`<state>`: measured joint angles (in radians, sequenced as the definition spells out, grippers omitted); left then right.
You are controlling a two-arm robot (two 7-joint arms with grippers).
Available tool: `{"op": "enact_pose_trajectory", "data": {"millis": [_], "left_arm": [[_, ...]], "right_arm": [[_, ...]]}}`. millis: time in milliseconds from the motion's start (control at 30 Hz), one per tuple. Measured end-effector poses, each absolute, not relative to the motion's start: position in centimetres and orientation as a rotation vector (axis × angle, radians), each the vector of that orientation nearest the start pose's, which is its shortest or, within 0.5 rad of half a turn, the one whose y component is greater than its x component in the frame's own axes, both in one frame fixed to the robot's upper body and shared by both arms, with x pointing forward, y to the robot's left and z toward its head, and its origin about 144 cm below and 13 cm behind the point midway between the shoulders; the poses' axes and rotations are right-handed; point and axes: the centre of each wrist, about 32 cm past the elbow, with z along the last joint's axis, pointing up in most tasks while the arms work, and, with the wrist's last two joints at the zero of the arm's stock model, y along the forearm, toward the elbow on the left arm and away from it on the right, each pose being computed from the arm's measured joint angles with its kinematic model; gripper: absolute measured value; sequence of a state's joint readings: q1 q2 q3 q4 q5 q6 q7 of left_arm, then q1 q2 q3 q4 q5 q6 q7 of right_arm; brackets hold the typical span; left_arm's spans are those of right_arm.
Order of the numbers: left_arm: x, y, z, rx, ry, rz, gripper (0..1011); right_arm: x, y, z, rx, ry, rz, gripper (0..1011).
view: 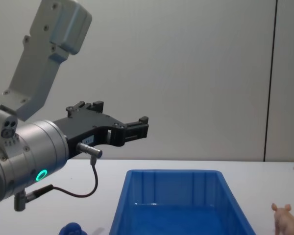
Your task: Pick up the two dolls from the table and place them into the box.
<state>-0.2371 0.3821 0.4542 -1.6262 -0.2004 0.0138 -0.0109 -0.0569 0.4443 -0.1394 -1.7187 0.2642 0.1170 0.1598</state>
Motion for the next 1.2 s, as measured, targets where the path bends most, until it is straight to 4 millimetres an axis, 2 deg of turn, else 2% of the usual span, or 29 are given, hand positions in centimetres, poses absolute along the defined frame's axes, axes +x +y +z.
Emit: {"op": "enact_pose_trajectory", "data": {"millis": [233, 433, 900, 1200], "left_arm": [[49.2, 19.8, 120.4, 0.061, -0.268, 1.124, 1002], [49.2, 19.8, 120.4, 0.061, -0.268, 1.124, 1001], [49.2, 19.8, 120.4, 0.061, -0.268, 1.124, 1001], [49.2, 19.8, 120.4, 0.061, -0.268, 1.124, 1001]], "right_arm": [[44.1, -27.9, 118.9, -0.153, -0.096, -1.163, 433], [44.2, -25.9, 119.8, -0.151, -0.116, -1.074, 433], [44.6, -20.6, 120.3, -0.225, -0.099, -0.924, 436], [45.1, -18.6, 119.9, -0.265, -0.08, -0.915, 667]]}}
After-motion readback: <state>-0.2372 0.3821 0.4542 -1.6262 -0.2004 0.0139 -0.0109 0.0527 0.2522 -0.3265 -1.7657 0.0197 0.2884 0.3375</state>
